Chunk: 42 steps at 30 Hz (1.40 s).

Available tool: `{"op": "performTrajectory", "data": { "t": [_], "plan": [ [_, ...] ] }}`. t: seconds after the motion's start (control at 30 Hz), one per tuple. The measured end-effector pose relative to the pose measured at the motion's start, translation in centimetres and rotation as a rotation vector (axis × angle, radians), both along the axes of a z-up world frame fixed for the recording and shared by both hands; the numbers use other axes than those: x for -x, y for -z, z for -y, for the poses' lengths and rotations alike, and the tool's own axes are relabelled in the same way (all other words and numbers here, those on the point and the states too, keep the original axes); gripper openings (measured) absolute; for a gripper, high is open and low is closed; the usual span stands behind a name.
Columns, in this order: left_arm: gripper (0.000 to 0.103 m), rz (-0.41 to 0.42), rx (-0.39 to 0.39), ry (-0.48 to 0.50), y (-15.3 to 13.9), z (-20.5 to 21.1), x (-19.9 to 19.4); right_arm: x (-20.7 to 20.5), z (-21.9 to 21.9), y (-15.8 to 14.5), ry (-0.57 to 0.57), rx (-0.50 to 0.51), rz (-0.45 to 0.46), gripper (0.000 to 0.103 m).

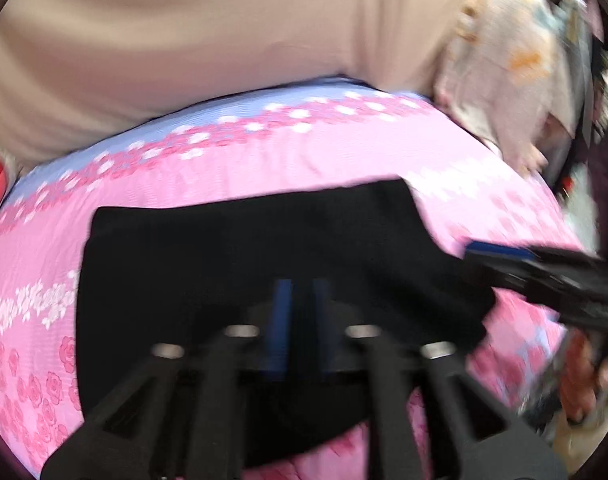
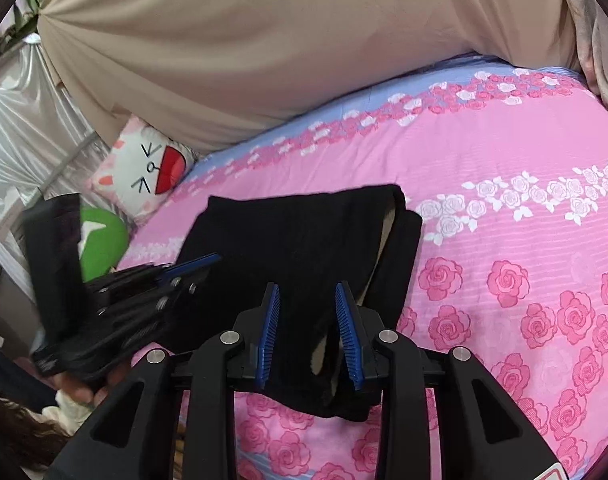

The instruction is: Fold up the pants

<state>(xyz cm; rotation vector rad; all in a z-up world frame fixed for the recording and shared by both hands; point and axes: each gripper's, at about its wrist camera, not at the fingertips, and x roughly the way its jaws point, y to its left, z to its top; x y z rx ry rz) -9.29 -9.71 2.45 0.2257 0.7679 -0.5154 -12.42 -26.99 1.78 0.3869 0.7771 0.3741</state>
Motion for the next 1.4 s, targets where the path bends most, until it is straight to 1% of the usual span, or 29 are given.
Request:
{"op": "performTrajectory", "data": {
  "t": [0.03, 0.07, 0.1, 0.13, 0.2, 0.27, 0.3, 0.33, 0.37, 0.43, 0.5, 0.53, 0.57, 0.6, 0.63, 0.7, 0.77, 0.8, 0.83, 0.9, 0.93, 0.97, 1.03, 1.1, 1.17, 1.2, 1.23, 1.33, 1.4],
  "plan": [
    [0.088, 0.017, -0.006, 0.025, 0.1, 0.4, 0.6, -0.2, 0.0, 0.5, 0.005, 0.004, -0.022, 0.034],
    [0.089, 0.051, -0.016, 0.044, 0.1, 0.7, 1.5, -0.2, 0.1, 1.0, 0.01, 0.009, -0.038, 0.034],
    [0.088, 0.093, -0.041, 0.064, 0.2, 1.2, 2.7, -0.2, 0.2, 1.4, 0.015, 0.009, -0.051, 0.035],
    [0.088, 0.109, -0.057, 0.084, 0.3, 1.6, 3.3, -0.2, 0.4, 1.7, 0.02, 0.005, -0.061, 0.036],
    [0.088, 0.106, -0.057, 0.119, 0.4, 2.1, 4.0, 0.7, 0.7, 2.0, 0.03, -0.028, -0.071, 0.037],
    [0.089, 0.087, -0.057, 0.144, 0.8, 2.7, 4.2, 1.5, 0.7, 2.0, 0.027, -0.038, -0.058, 0.037],
    [0.089, 0.086, -0.06, 0.149, 1.0, 3.0, 4.2, 1.6, 0.4, 1.9, 0.017, -0.027, -0.05, 0.03],
    [0.089, 0.081, -0.067, 0.157, 1.2, 3.4, 4.1, 1.6, 0.2, 1.8, 0.007, -0.024, -0.046, 0.016],
    [0.089, 0.076, -0.07, 0.166, 1.4, 3.6, 4.2, 1.2, 0.0, 1.6, -0.001, -0.02, -0.043, 0.012],
    [0.089, 0.071, -0.074, 0.184, 1.7, 4.0, 4.3, 0.7, -0.1, 0.8, -0.024, -0.034, -0.026, 0.009],
    [0.088, 0.077, -0.068, 0.195, 1.6, 4.4, 4.1, 0.0, 0.0, -0.8, -0.066, -0.103, 0.016, 0.009],
    [0.084, 0.08, -0.064, 0.192, 1.5, 4.5, 3.9, -0.4, 0.0, -1.7, -0.096, -0.134, 0.041, 0.009],
    [0.076, 0.08, -0.054, 0.19, 1.2, 4.5, 3.5, -0.7, 0.0, -2.2, -0.117, -0.15, 0.057, 0.009],
    [0.054, 0.071, -0.045, 0.17, 1.0, 4.5, 2.7, -1.1, -0.4, -2.7, -0.151, -0.159, 0.07, 0.009],
    [0.035, 0.044, -0.031, 0.145, 0.8, 4.4, 1.6, -1.4, -0.7, -3.0, -0.177, -0.153, 0.075, 0.012],
    [0.01, -0.016, 0.011, 0.096, 0.8, 3.7, -0.6, -2.1, -1.4, -3.1, -0.187, -0.102, 0.065, 0.016],
    [0.007, -0.075, 0.057, 0.035, 0.6, 2.4, -2.8, -1.8, -0.4, -2.8, -0.142, -0.103, 0.061, 0.022],
    [0.006, -0.084, 0.077, 0.021, 0.4, 1.9, -3.1, -1.4, 0.5, -2.4, -0.116, -0.113, 0.058, 0.031],
    [0.006, -0.074, 0.098, -0.002, -0.3, 1.0, -3.3, -0.8, 1.3, -2.0, -0.079, -0.097, 0.058, 0.034],
    [0.006, -0.042, 0.126, -0.016, -1.6, 0.0, -3.2, -0.3, 1.7, -1.0, -0.032, 0.003, 0.037, 0.035],
    [0.006, -0.033, 0.135, -0.017, -2.1, -0.2, -3.1, -0.5, 1.6, -0.1, -0.028, 0.035, 0.007, 0.035],
    [0.006, -0.023, 0.14, -0.014, -2.5, -0.4, -3.0, -0.8, 1.3, 0.5, -0.032, 0.054, -0.016, 0.035],
    [0.006, -0.004, 0.143, -0.015, -3.2, -0.7, -2.6, -1.8, -0.1, 1.9, -0.054, 0.127, -0.048, 0.035],
    [0.006, -0.002, 0.147, -0.009, -3.5, -0.7, -2.4, -2.6, -1.1, 2.8, -0.06, 0.171, -0.053, 0.037],
    [0.006, -0.002, 0.14, -0.007, -3.6, -0.7, -2.2, -3.2, -1.8, 3.1, -0.088, 0.158, -0.042, 0.022],
    [0.006, -0.002, 0.138, -0.006, -3.6, -0.7, -2.1, -3.5, -2.1, 3.1, -0.091, 0.165, -0.04, 0.006],
    [0.006, -0.005, 0.137, -0.001, -3.7, -0.6, -2.0, -3.6, -2.3, 2.9, -0.102, 0.168, -0.036, 0.005],
    [0.007, -0.014, 0.145, 0.034, -3.6, -0.2, -1.2, -1.7, -1.4, 0.0, -0.078, 0.133, 0.059, 0.005],
    [0.011, -0.03, 0.142, 0.068, -2.9, 0.5, -0.7, -1.0, -0.1, 0.0, -0.055, 0.122, 0.067, 0.004]
  ]
}}
